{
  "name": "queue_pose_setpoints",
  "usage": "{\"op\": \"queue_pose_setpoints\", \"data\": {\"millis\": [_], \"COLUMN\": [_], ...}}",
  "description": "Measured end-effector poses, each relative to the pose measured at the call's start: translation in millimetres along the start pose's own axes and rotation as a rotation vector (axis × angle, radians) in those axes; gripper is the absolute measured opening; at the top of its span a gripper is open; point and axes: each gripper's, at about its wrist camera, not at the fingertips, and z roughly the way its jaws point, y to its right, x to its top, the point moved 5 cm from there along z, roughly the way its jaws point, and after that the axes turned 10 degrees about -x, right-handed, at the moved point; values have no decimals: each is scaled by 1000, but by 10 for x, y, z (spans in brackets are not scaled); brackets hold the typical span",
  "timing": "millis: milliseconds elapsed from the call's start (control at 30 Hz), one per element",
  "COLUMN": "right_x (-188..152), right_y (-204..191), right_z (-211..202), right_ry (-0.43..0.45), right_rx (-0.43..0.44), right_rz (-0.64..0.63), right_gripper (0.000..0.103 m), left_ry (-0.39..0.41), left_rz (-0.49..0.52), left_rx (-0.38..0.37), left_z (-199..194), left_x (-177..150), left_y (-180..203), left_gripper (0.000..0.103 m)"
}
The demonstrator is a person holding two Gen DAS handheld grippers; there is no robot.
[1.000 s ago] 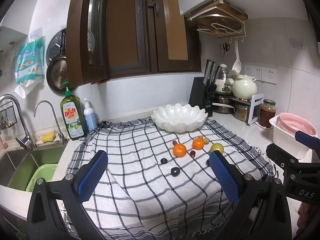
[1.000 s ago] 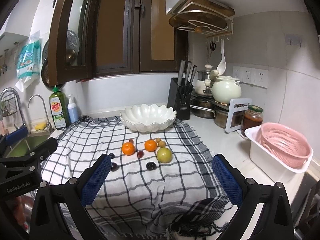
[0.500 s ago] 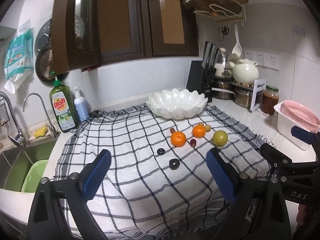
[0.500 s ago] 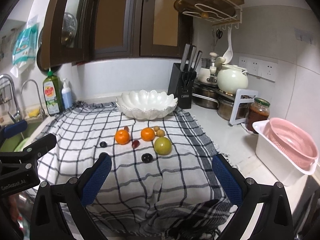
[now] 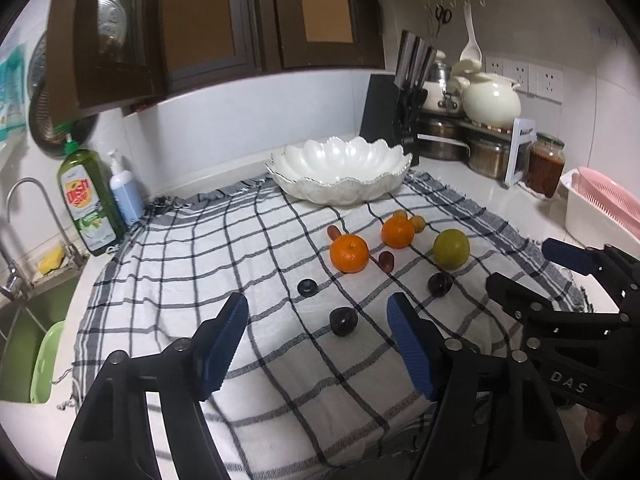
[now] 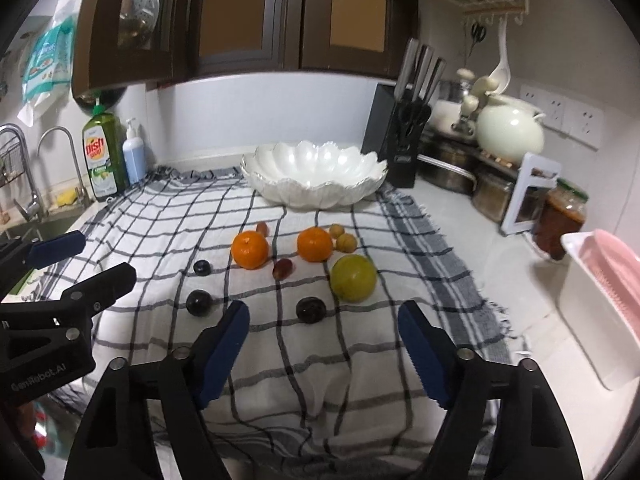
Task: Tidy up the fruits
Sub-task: 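Lower the right tool and grasp a dark plum while the left tool grasps another plum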
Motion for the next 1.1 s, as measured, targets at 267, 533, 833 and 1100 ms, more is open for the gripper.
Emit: {"op": "queue_pose_setpoints", "data": {"millis": [267,533,833,1100], "right_x": [-42,-106,-159,-186], "right_y": [-95,-169,-237,-287], "right_z": [432,752,975,1069], "right_ry": [-84,-147,-195,-217], "right_rx": [17,26,29,29], "right_rz": [0,-2,-7,-16], "right_gripper": [65,56,49,37], "left_ry": [-83,-179,-223,-255], "left_rz": [18,-10,-21,-30], "left_rx": [-43,-90,-127,-165], "left_z": [426,768,993,1088], "left_x": [-42,-170,-245,-296], "left_y": [-22,-87,-91,-95], "left_gripper": [60,52,44,34]}}
